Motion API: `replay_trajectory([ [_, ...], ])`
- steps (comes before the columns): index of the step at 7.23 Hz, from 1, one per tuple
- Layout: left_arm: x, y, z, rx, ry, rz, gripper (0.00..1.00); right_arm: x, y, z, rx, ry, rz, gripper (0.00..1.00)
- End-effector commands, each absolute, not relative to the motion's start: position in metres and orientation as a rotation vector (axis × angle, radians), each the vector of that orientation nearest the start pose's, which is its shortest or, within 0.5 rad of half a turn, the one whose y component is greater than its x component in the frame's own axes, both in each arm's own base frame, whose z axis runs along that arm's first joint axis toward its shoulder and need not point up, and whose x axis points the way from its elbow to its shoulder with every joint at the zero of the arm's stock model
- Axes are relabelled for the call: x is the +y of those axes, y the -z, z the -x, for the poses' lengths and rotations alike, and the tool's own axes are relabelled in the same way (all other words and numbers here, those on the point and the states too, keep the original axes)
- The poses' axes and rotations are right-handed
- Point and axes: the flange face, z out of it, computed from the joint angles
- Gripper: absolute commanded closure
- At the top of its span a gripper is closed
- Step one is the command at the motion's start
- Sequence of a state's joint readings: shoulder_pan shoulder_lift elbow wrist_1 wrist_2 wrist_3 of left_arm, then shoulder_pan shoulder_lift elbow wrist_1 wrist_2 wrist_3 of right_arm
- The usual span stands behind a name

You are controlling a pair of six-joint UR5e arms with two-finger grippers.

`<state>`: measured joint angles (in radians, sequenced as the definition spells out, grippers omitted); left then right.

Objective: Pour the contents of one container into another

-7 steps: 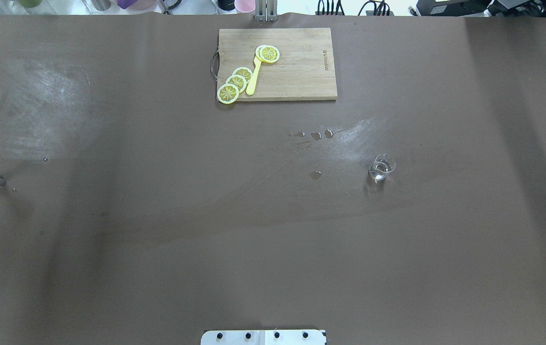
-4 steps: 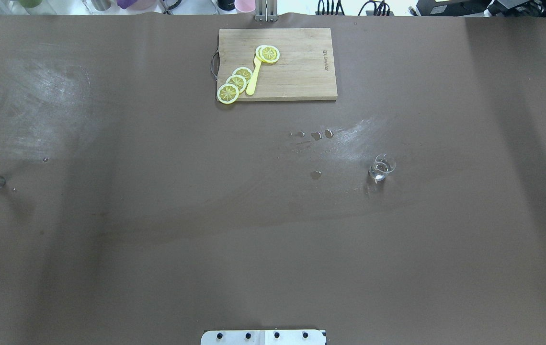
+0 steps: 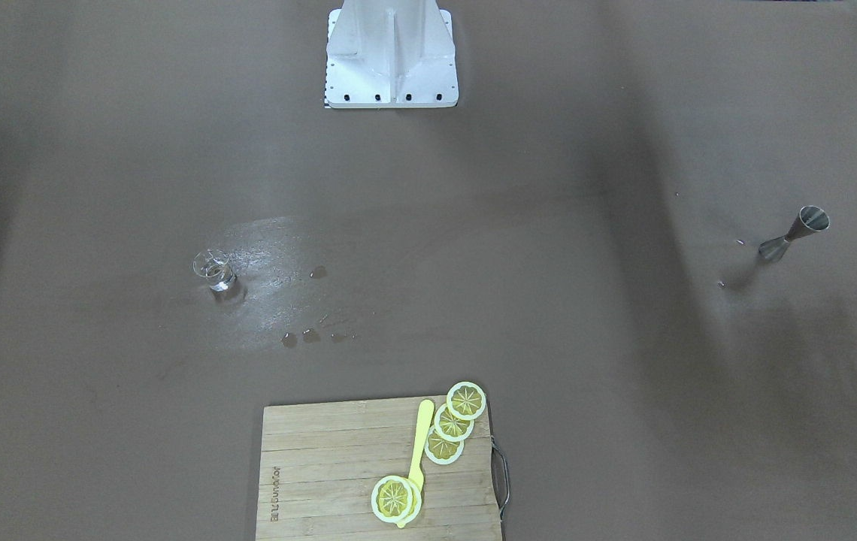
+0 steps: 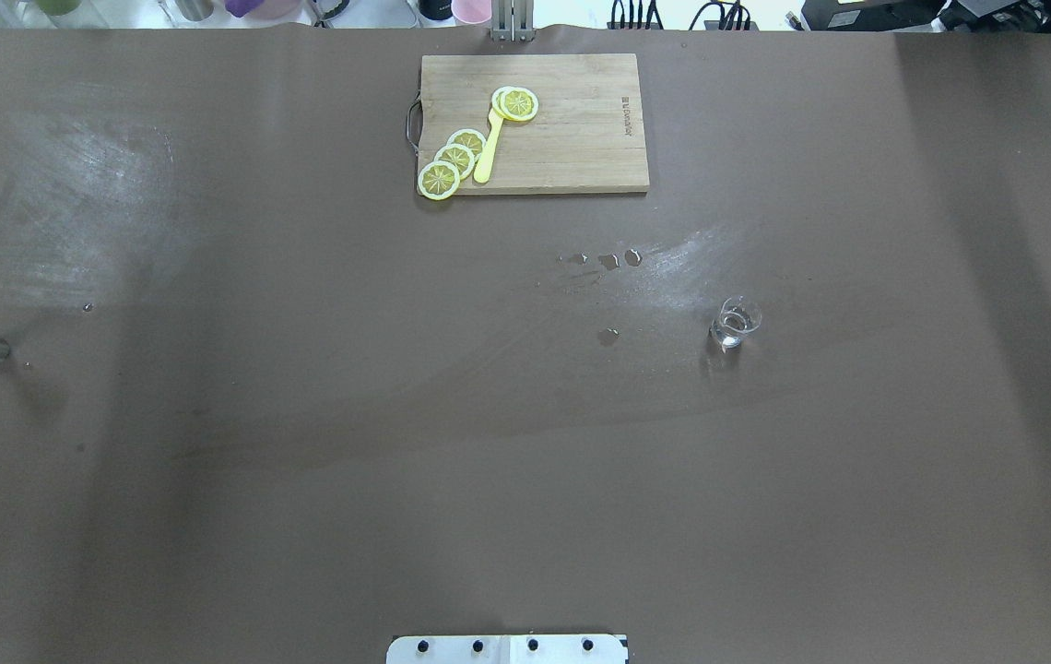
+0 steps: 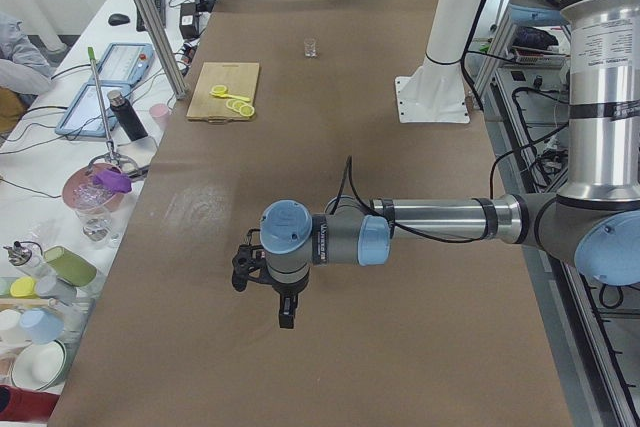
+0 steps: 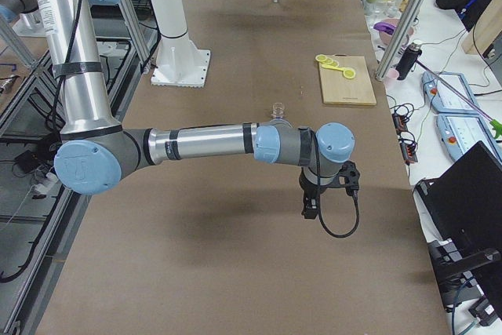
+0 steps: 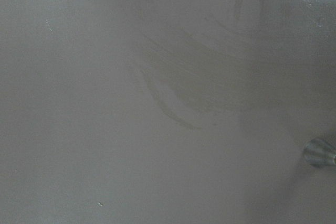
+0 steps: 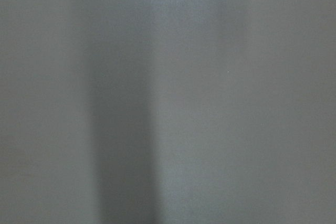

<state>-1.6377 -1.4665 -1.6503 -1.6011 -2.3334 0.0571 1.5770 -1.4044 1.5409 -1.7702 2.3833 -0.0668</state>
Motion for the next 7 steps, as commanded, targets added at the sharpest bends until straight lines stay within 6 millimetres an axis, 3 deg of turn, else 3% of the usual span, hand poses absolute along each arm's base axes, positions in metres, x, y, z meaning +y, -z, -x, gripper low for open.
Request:
replay_trajectory([
  [1, -0.43, -0.666, 0.094, 0.762, 0.006, -0.048, 0.02, -0.553, -0.606, -0.064, -0.813, 0.019, 0.041, 0.0],
  [3, -0.418, -0.674, 0.093, 0.763, 0.009, -0.038, 0.02, -0.551, -0.61, -0.065, -0.808, 0.016, 0.049, 0.0],
  [7, -0.418, -0.681, 0.092, 0.759, -0.12, -0.067, 0.02, -0.55, -0.611, -0.065, -0.807, 0.016, 0.05, 0.0],
])
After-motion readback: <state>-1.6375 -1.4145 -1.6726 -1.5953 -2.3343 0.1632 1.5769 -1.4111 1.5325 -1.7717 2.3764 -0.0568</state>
